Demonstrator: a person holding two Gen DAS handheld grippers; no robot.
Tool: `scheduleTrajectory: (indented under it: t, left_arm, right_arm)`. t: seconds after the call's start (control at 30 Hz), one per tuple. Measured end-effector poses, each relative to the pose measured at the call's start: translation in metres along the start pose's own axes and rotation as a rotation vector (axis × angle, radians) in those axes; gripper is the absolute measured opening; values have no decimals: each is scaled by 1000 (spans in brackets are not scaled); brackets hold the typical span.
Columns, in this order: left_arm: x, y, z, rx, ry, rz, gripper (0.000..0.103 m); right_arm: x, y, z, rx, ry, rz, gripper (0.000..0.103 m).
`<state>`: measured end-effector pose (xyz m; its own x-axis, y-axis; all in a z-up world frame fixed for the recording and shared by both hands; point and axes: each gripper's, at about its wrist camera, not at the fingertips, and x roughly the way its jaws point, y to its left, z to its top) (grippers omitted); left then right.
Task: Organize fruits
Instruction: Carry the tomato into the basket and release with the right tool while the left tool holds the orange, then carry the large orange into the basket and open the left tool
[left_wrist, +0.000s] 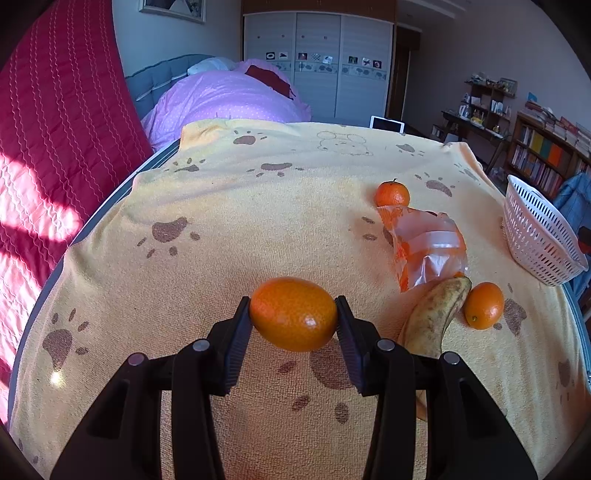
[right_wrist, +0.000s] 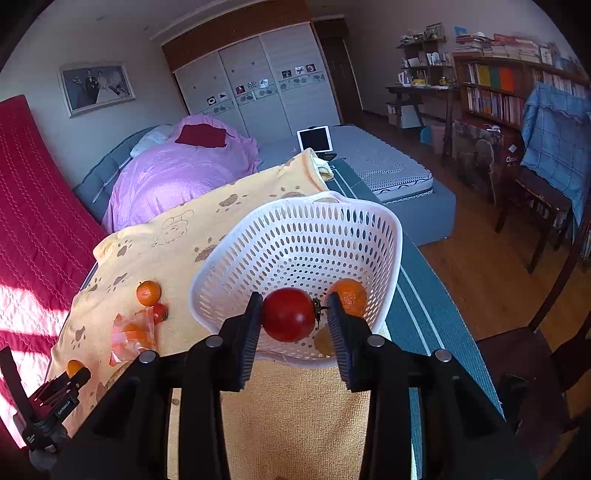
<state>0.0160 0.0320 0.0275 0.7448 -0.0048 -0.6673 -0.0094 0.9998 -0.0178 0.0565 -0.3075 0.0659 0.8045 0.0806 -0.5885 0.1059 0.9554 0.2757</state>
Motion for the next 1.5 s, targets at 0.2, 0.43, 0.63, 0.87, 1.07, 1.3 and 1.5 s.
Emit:
scheduleTrajectory:
  t: [0.2,0.43,0.63,0.87,1.07,1.3,1.5]
  left_arm:
    - [-2,-2,1,8,-1,10,45]
    - [-8,-1,6,8,-8,9,45]
    - [-18,-11,15,18,-24,-18,45]
    - [-29,-43,31,85,-60,-68,45]
    - [-35,-84,49,156,-88,-147,45]
    - [-34,-145,67,233,-101,-259,45]
    - [-17,-185,78,264,-70,-331,45]
  right_arm:
    - [2,-4,-3,22,-3,-13,42]
    - [-4,-12,-5,62,-40,-32,49]
    - [-10,-16,-8,85,-87,-78,49]
    - [-16,-19,-13,101,-142,-121,59]
    - [-15,-28,-17,139,-148,-136,60]
    - [-16,-25,-21,129,-185,-169,60]
    - [-16,-24,-23,132,-202,-187,62]
